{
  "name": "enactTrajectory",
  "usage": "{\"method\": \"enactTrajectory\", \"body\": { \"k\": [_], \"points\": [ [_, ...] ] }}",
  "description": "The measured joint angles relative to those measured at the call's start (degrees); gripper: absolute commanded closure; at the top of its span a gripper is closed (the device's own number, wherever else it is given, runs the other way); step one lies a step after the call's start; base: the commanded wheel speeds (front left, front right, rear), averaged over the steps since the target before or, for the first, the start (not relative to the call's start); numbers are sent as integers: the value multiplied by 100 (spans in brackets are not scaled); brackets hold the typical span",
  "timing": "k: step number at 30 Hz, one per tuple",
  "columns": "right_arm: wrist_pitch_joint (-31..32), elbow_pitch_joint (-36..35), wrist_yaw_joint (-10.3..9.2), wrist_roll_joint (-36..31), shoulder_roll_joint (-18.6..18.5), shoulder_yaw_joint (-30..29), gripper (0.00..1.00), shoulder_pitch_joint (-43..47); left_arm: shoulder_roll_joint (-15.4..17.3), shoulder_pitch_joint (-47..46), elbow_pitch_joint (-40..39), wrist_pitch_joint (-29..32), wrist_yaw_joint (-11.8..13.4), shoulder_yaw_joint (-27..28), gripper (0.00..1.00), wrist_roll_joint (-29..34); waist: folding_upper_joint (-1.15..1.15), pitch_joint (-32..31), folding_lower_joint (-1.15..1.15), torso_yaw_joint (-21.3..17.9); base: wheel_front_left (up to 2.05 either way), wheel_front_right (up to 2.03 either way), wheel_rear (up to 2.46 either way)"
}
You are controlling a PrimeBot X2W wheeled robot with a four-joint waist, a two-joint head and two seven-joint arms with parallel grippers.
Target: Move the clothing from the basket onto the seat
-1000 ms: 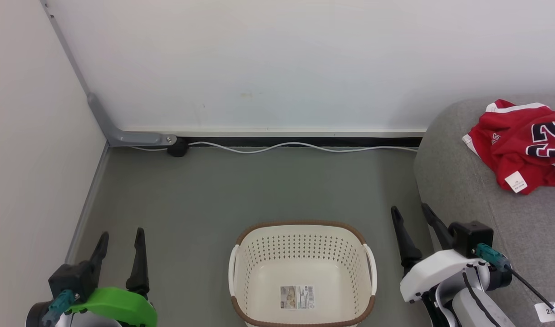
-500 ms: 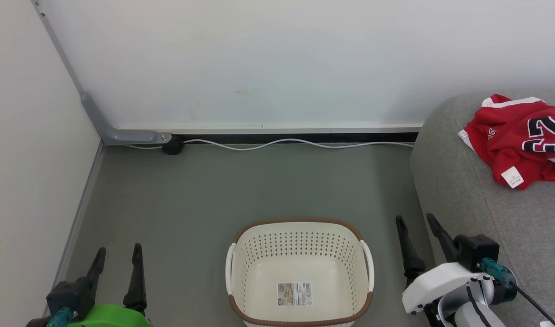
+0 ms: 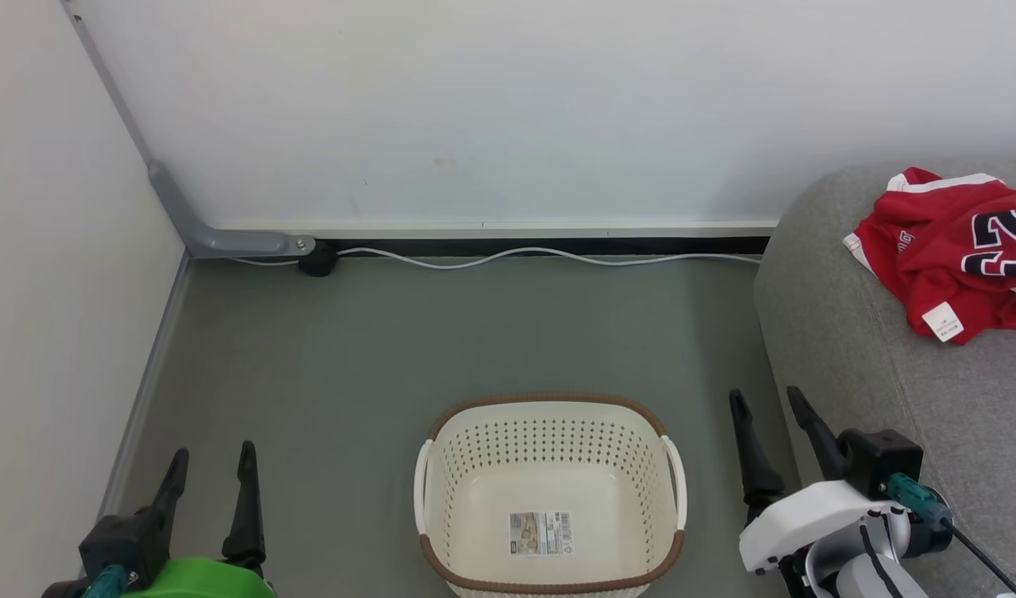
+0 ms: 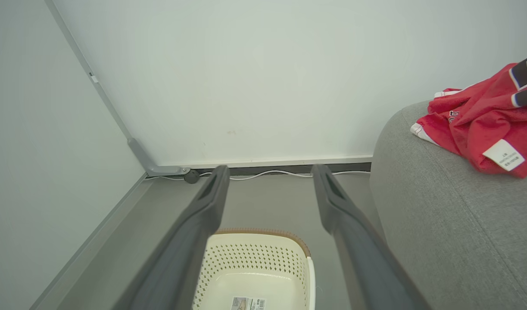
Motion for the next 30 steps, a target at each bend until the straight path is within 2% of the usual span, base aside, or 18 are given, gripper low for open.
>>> {"method": "enactTrajectory", "body": {
  "k": [7, 8, 16, 20, 30],
  "points": [
    [58, -135, -12, 0, -11, 0, 0, 96, -13, 124, -35, 0, 0, 29, 0, 42, 0, 10, 0, 17, 0, 0, 0],
    [58, -148, -12, 0, -13, 0, 100, 97, -13, 127, -43, 0, 0, 33, 100, 46, 0, 12, 0, 18, 0, 0, 0],
    [56, 201, 2, 19, 66, 31, 100, 354, -258, 232, 323, 18, -5, -97, 100, 8, 0, 14, 0, 17, 0, 0, 0],
    [66, 199, 14, 198, 66, -3, 100, 358, -282, 238, 326, 63, -15, -59, 100, -151, 0, 22, 0, 3, 0, 0, 0],
    [245, 166, 112, 1050, 71, -201, 100, 345, -333, 235, 325, 244, -152, 101, 100, -886, 0, 54, 0, -46, 0, 0, 0]
  ]
}}
